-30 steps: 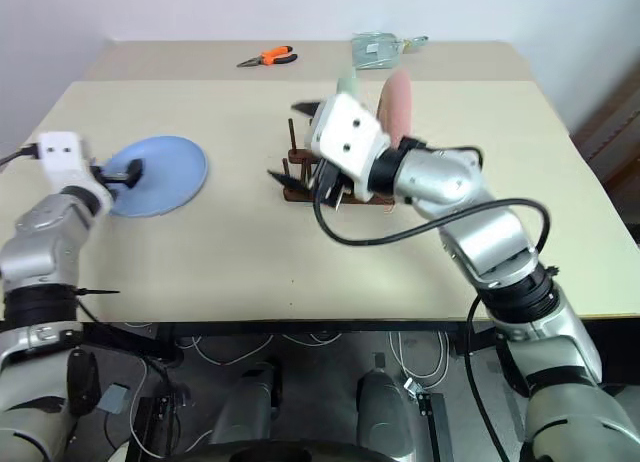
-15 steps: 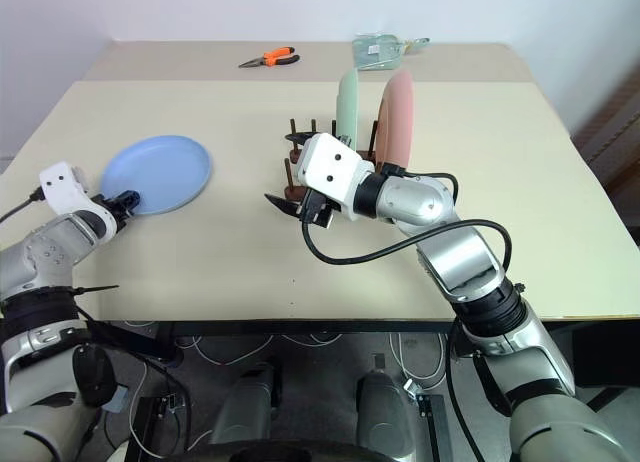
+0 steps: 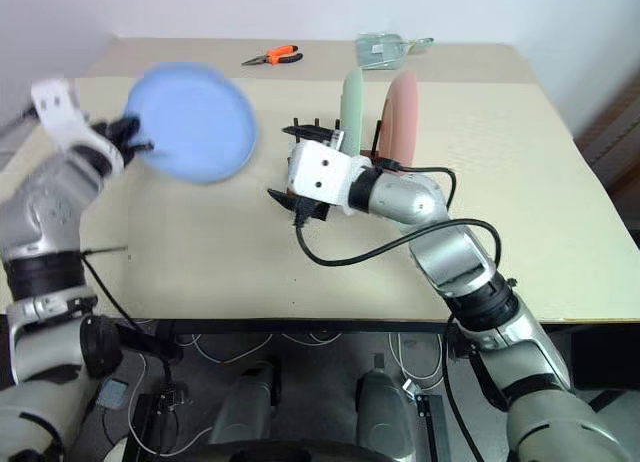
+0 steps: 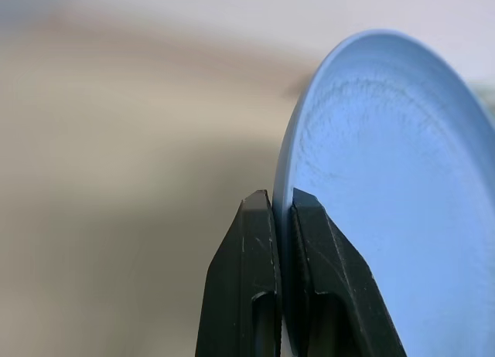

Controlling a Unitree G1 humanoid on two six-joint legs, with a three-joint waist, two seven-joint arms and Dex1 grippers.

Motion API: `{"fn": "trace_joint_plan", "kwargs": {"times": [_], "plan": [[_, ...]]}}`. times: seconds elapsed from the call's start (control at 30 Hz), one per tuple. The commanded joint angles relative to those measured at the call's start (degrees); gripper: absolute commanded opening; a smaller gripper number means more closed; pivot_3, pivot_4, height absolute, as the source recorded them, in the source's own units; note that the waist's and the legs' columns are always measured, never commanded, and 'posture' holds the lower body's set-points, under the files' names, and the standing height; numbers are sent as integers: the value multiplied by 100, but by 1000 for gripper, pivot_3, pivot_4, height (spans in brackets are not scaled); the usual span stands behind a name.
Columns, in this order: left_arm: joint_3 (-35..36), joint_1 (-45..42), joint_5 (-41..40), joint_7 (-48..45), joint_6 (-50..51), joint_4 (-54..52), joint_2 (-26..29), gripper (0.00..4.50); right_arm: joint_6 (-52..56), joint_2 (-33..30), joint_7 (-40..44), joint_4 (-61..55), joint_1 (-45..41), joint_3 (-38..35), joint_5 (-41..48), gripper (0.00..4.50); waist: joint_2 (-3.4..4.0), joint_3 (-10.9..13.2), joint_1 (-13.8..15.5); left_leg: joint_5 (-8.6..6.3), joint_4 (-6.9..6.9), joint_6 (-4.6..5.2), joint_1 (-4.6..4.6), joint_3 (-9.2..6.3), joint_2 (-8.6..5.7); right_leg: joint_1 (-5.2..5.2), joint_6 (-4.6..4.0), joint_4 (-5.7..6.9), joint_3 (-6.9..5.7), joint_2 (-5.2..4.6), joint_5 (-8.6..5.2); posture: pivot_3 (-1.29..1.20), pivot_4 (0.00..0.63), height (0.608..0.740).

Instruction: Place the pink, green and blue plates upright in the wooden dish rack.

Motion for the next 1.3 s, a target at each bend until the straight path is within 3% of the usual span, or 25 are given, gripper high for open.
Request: {"fn": "trace_joint_plan", "kwargs": {"times": [0.03,0.27,0.37,0.53,0.6,0.63,0.67,0.7,0.73,0.87,1.0,1.1,1.23,1.3], "plan": [[-170,-275,-197,-191,358,-550,160,34,-525,154,-143,390,-251,185,-590,4500,3,0,-57,0,-4,0,2,0,0,0,1,2,-1,0,0,0,150,740],[-155,-422,-519,-107,1151,-978,55,34,-1232,571,-1088,1784,-978,408,-1983,4500,0,3,-99,6,-4,-3,3,-3,2,-10,2,15,0,1,0,0,150,740],[-32,-390,-756,-52,1390,-1146,-127,0,-1416,710,-1278,2334,-1180,477,-2305,3637,-3,3,-63,5,-4,-3,1,-3,2,-8,2,13,0,1,0,0,150,740],[14,-189,-744,46,1510,-1189,-142,0,-1568,869,-1276,2389,-1171,363,-2383,1046,-4,4,-78,5,-5,-3,1,-6,2,-6,2,13,0,2,0,0,150,740],[77,-178,-794,64,1507,-1190,-171,0,-1651,889,-1246,2335,-1148,348,-2415,195,-4,4,-80,6,-5,-3,1,-7,2,-7,2,14,0,3,0,0,150,740],[108,-181,-838,50,1473,-1186,-199,0,-1685,901,-1228,2299,-1129,332,-2427,33,-4,4,-82,6,-5,-3,1,-6,2,-6,2,14,0,3,0,0,150,740],[144,-180,-883,11,1388,-1184,-234,0,-1730,914,-1209,2244,-1106,321,-2434,33,-4,4,-81,5,-5,-3,2,-6,2,-6,2,14,0,3,0,0,150,740],[258,-213,-901,34,1169,-1142,-316,665,-1780,924,-1210,2178,-1080,310,-2453,0,-4,4,-80,6,-5,-3,2,-6,2,-6,2,14,0,3,0,0,150,740],[465,-306,-919,125,845,-1064,-431,954,-1818,939,-1205,2113,-1051,291,-2445,0,-4,4,-76,6,-5,-4,1,-7,2,-5,2,14,0,3,1,0,150,740],[1328,-764,-872,730,-293,-507,-523,2820,-1802,1128,-1233,1854,-823,16,-2103,0,-11,8,-76,6,-3,-4,0,-9,2,-4,2,13,-2,4,1,0,150,740],[718,-217,398,610,-1489,80,300,2820,-1621,1470,-1291,1290,-475,-569,-1339,0,-7,7,-121,6,-13,-5,10,-8,2,-1,3,12,-1,4,1,0,150,740],[623,154,423,378,-1777,241,363,2820,-1164,1777,-1222,753,-252,-991,-660,0,-7,7,-46,9,-22,-10,12,-6,3,-1,3,14,-2,4,1,0,150,740],[-534,1813,1344,-552,-3074,-69,443,2820,1037,2527,-1225,-700,210,-1912,1460,0,-10,4,-34,7,-12,-10,8,-7,2,11,1,7,-6,4,2,0,150,740],[-657,2457,1009,-926,-3294,-489,104,2820,2023,2754,-1457,-1191,370,-2231,2143,0,-10,3,-39,6,-13,-9,8,-7,4,10,-3,8,-7,4,3,0,150,740]]}}
